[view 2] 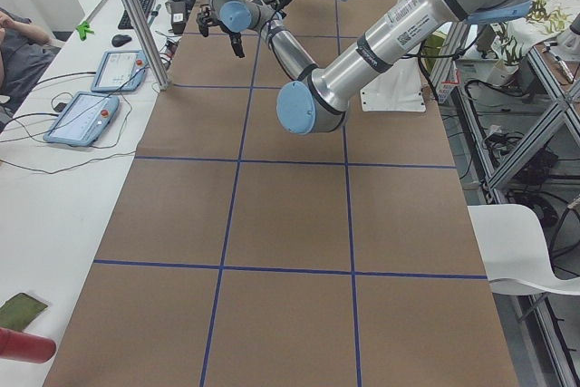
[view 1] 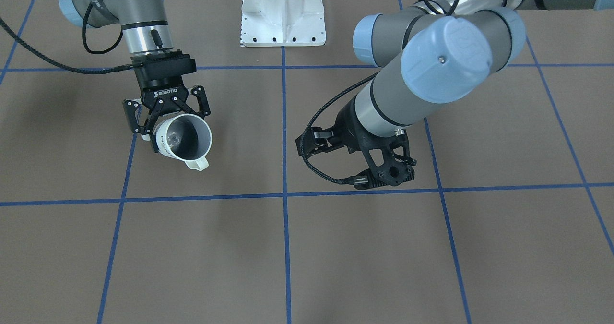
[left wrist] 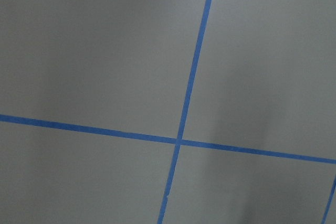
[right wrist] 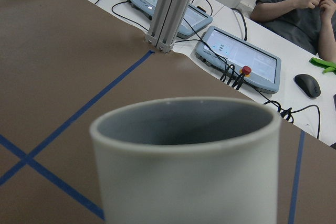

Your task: Left arm hands cup to right arm to dump lemon

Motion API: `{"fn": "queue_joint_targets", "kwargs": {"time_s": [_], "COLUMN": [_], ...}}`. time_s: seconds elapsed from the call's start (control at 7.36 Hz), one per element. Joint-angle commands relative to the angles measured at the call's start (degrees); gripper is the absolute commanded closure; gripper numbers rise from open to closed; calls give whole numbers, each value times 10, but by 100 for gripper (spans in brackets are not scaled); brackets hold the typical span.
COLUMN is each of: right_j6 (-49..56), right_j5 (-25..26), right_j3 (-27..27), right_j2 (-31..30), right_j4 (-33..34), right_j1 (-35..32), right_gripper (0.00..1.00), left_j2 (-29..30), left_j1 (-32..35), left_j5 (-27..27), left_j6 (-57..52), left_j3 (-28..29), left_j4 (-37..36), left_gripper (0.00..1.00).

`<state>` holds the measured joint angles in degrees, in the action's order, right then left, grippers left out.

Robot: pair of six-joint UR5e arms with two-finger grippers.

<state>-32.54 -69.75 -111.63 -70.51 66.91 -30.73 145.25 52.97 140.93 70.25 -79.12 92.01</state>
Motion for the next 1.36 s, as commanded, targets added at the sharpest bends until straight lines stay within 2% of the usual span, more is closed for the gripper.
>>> {"fn": "queue_joint_targets", "kwargs": {"time_s": [0.0,0.27,0.54,0.68,0.82,1.22], "right_j6": [-28,-36,-37,-38,-39,-39], "right_j5": [48,102,137,142,142,142], "right_j3": [4,9,11,10,11,10], "right_j2": [24,33,35,34,34,34], "right_j4": [5,4,3,2,1,-1], "right_j1": [37,69,81,84,84,84], "right_gripper": [100,100,100,100,100,100], "left_j2": [4,4,3,0,2,8], "left_j1": [-15,-26,-30,-30,-30,-51], "left_j5": [2,3,5,29,44,44], "left_j6": [84,131,187,208,209,210], "left_j3": [4,31,31,31,30,24], "left_j4": [49,132,194,221,227,233], "left_gripper": [0,0,0,0,0,0]}}
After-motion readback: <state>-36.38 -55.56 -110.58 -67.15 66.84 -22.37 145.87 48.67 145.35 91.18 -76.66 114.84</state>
